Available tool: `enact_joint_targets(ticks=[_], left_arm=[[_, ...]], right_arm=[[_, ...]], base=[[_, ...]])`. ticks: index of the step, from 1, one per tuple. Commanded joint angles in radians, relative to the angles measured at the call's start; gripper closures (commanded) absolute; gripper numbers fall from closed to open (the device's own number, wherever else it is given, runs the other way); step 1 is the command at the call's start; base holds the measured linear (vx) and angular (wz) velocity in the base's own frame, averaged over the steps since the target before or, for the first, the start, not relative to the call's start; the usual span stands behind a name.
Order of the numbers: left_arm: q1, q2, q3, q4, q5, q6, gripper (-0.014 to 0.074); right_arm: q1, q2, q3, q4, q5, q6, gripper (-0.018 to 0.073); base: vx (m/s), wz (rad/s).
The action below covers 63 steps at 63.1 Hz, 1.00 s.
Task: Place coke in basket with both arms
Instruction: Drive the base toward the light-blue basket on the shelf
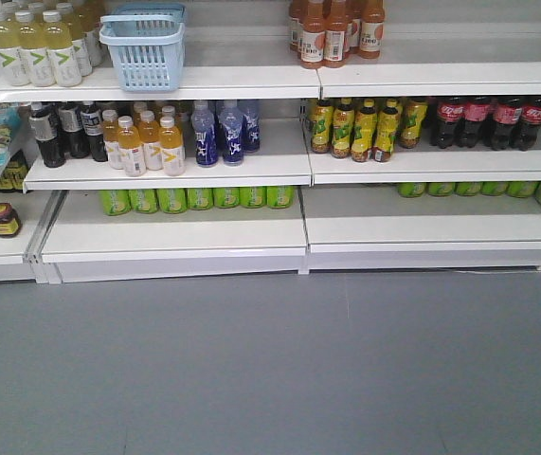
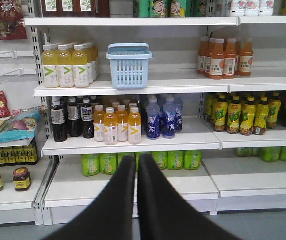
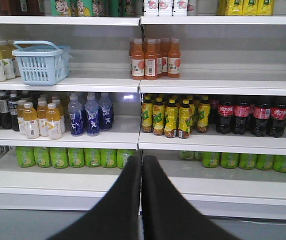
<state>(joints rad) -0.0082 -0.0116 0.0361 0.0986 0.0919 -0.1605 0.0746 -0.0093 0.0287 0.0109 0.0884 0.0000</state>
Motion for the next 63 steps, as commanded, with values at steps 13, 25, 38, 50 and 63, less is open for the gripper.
enact_joint_targets(ticks=[13, 25, 38, 50, 63], left_arm=[[-0.003, -0.016, 0.006, 0.0, -0.074, -0.002, 0.0602], [-0.003, -0.016, 0.006, 0.0, -0.074, -0.002, 0.0602], [-0.003, -0.016, 0.006, 0.0, -0.074, -0.002, 0.0602], [-0.003, -0.016, 0.006, 0.0, -0.074, -0.002, 0.0602], [-0.003, -0.016, 0.006, 0.0, -0.074, -0.002, 0.0602]], right_arm=[[-0.002, -0.014, 0.019, -0.003, -0.073, 0.0, 0.0569], [-0.002, -0.014, 0.019, -0.003, -0.073, 0.0, 0.0569], [-0.002, -0.014, 0.019, -0.003, -0.073, 0.0, 0.0569], [-0.002, -0.014, 0.019, -0.003, -0.073, 0.0, 0.0569], [-0.002, -0.014, 0.019, -0.003, -0.073, 0.0, 0.0569]], base=[[0.0, 0.0], [0.0, 0.0], [0.0, 0.0], [0.0, 0.0], [0.0, 0.0]])
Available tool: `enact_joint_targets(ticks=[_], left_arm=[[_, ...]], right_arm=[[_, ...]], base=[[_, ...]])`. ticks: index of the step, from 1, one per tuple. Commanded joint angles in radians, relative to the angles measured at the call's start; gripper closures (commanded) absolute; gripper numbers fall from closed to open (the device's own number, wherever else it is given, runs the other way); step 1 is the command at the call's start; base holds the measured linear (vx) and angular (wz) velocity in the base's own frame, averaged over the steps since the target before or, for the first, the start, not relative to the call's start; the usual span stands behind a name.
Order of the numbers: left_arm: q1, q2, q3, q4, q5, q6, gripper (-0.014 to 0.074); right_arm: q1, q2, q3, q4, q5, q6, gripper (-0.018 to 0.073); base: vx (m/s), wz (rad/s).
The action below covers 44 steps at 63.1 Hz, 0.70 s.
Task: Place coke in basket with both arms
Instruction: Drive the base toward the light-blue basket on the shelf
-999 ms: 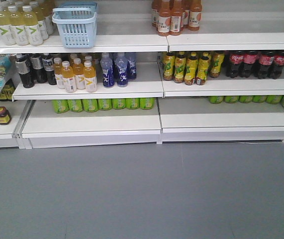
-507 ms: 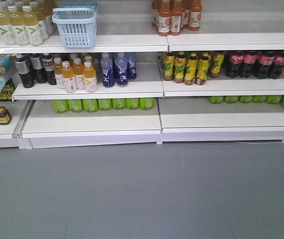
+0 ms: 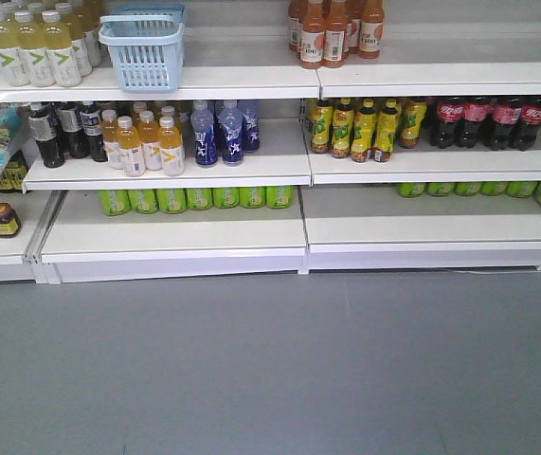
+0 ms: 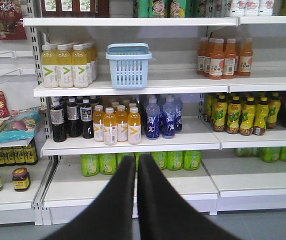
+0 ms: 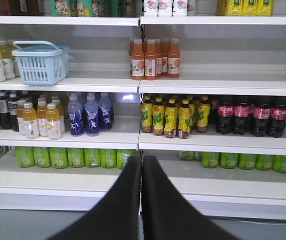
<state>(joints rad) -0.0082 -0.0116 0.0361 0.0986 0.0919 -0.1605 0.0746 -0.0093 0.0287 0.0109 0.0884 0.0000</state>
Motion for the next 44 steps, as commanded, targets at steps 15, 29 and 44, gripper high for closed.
enact_joint_targets(ticks=[15, 29, 44], left_arm=[[-0.003, -0.016, 0.006, 0.0, -0.074, -0.002, 0.0602], [-0.003, -0.016, 0.006, 0.0, -0.074, -0.002, 0.0602], [-0.003, -0.016, 0.006, 0.0, -0.074, -0.002, 0.0602]], right_arm=[[-0.002, -0.014, 0.019, -0.003, -0.073, 0.0, 0.0569], [-0.002, -0.014, 0.019, -0.003, -0.073, 0.0, 0.0569], [-0.002, -0.014, 0.019, -0.003, -0.073, 0.0, 0.0569]], base=[[0.01, -0.02], [0.03, -0.02], [0.03, 0.04]])
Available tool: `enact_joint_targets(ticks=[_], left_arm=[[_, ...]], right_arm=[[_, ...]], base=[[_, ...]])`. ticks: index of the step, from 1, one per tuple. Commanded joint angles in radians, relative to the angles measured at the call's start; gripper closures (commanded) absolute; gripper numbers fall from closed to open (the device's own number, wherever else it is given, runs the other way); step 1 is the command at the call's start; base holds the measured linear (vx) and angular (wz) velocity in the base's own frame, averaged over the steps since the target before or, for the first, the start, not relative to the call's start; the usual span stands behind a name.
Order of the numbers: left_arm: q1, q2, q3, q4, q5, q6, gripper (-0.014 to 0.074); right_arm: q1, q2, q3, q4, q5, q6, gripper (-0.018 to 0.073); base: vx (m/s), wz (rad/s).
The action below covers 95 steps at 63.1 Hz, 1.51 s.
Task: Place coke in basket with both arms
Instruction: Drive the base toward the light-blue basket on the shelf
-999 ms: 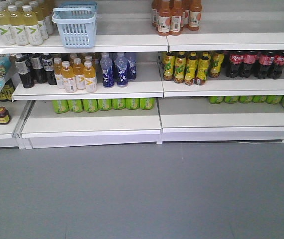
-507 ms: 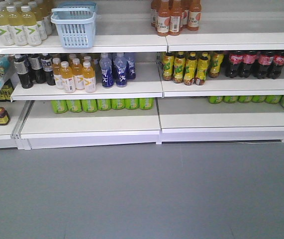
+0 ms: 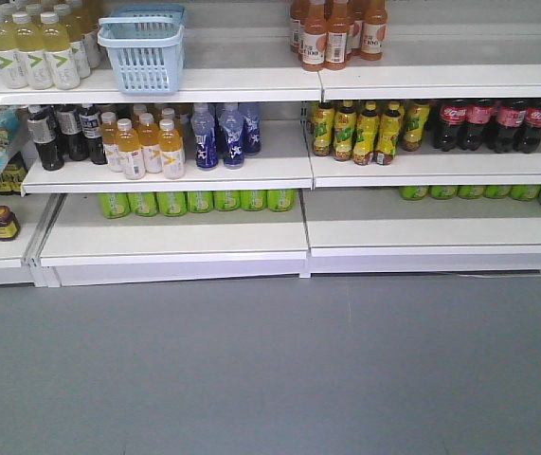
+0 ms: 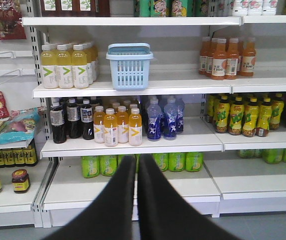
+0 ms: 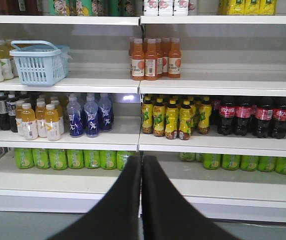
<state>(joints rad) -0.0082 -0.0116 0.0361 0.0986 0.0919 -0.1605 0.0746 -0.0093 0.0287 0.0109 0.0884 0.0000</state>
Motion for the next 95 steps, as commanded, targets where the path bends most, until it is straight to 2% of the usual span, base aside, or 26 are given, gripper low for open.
enact_joint_targets(ticks=[1, 95], left_arm=[[-0.003, -0.016, 0.006, 0.0, -0.074, -0.002, 0.0602], [-0.003, -0.016, 0.006, 0.0, -0.074, -0.002, 0.0602]], right_arm=[[-0.002, -0.014, 0.019, -0.003, -0.073, 0.0, 0.0569], [-0.002, -0.014, 0.019, -0.003, -0.073, 0.0, 0.0569]], base=[[0.04, 0.04], [0.07, -0.01]])
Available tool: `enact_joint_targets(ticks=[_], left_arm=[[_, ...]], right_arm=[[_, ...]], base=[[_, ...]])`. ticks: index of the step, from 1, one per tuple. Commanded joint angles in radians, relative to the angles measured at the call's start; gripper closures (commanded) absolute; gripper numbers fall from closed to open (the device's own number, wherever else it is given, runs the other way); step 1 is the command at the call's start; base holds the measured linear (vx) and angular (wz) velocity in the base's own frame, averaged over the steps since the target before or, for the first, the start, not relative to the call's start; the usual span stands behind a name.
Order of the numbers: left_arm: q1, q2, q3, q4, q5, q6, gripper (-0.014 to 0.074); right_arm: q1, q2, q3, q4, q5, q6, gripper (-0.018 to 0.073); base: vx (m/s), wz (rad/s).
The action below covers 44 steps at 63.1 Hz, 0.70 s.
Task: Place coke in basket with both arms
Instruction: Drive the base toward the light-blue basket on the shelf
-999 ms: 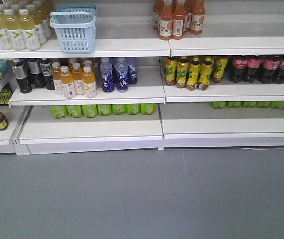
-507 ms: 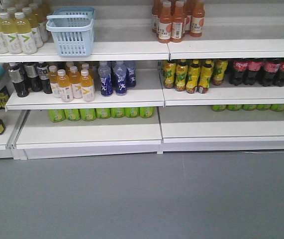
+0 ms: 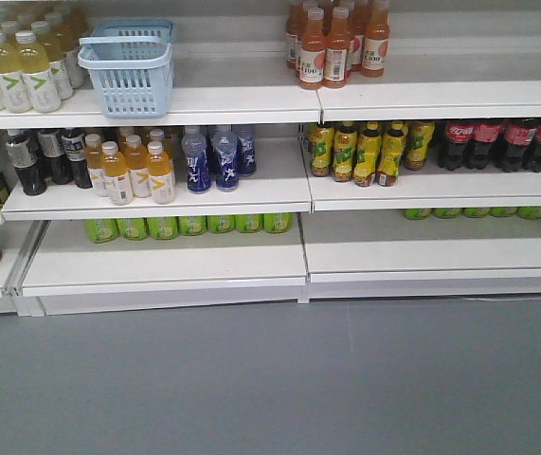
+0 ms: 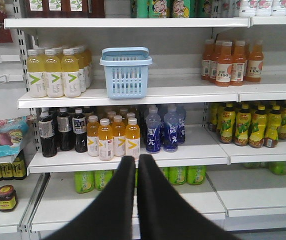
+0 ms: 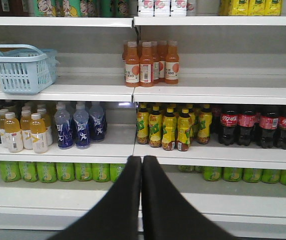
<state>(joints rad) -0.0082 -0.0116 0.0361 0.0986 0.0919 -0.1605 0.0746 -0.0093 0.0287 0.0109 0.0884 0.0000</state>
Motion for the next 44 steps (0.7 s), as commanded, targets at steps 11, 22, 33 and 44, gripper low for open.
enact_joint_targets(ticks=[11, 22, 33, 44], left_arm=[[-0.003, -0.016, 0.006, 0.0, -0.074, -0.002, 0.0602], [-0.003, -0.016, 0.006, 0.0, -0.074, -0.002, 0.0602], [-0.003, -0.016, 0.006, 0.0, -0.074, -0.002, 0.0602], [-0.003, -0.016, 0.006, 0.0, -0.074, -0.002, 0.0602]], right_arm=[[-0.002, -0.014, 0.019, -0.003, -0.073, 0.0, 0.0569], [-0.002, -0.014, 0.019, -0.003, -0.073, 0.0, 0.0569], [-0.002, -0.014, 0.019, -0.003, -0.073, 0.0, 0.0569], [-0.002, -0.014, 0.019, -0.003, -0.073, 0.0, 0.0569]], base=[[0.09, -0.01], [0.09, -0.01], [0.08, 0.0], [0.08, 0.0]])
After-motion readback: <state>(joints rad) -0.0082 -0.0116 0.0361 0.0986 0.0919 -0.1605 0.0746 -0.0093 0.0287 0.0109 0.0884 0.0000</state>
